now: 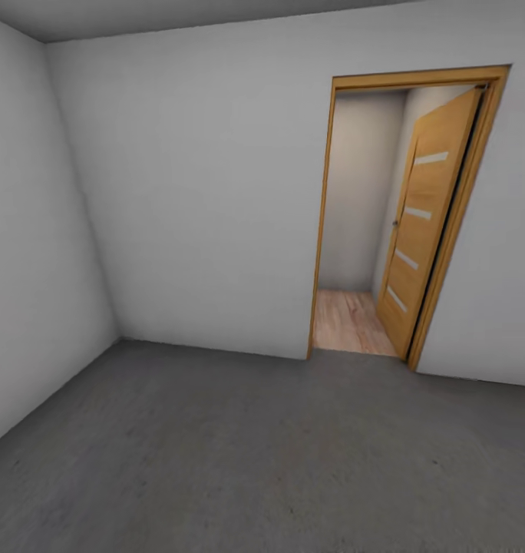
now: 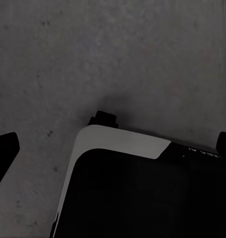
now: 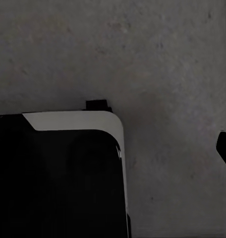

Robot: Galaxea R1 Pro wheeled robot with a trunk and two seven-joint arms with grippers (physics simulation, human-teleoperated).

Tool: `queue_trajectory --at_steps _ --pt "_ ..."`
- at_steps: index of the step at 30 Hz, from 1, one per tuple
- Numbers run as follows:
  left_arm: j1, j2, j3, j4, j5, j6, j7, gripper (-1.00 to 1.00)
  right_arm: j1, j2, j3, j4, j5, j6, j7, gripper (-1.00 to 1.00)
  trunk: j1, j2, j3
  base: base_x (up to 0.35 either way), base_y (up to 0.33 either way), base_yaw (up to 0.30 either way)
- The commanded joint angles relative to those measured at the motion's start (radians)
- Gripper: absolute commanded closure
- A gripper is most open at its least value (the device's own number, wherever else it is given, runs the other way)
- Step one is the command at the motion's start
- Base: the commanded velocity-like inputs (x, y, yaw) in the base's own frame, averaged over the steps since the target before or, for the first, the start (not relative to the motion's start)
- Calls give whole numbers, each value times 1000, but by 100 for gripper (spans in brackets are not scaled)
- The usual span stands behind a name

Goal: Move the two storage containers from the living room to the garage. In the garage, place one container on the floor and stack the other container on top of it (either order is fine).

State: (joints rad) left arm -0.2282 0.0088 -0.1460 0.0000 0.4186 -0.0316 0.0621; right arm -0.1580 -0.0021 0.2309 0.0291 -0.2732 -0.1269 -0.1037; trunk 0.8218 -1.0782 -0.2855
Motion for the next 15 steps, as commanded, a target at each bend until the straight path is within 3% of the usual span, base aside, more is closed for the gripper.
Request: queue_trajectory --at_steps 1,15 --pt "0 0 -9 0 8 -2 2 -100 -1 0 8 3 -9 -5 0 -100 0 -1 0 0 0 -296" --pt "0 -1 -9 0 6 -2 1 -100 -1 -1 7 3 -9 -5 0 -100 0 -1 10 0 0 -296"
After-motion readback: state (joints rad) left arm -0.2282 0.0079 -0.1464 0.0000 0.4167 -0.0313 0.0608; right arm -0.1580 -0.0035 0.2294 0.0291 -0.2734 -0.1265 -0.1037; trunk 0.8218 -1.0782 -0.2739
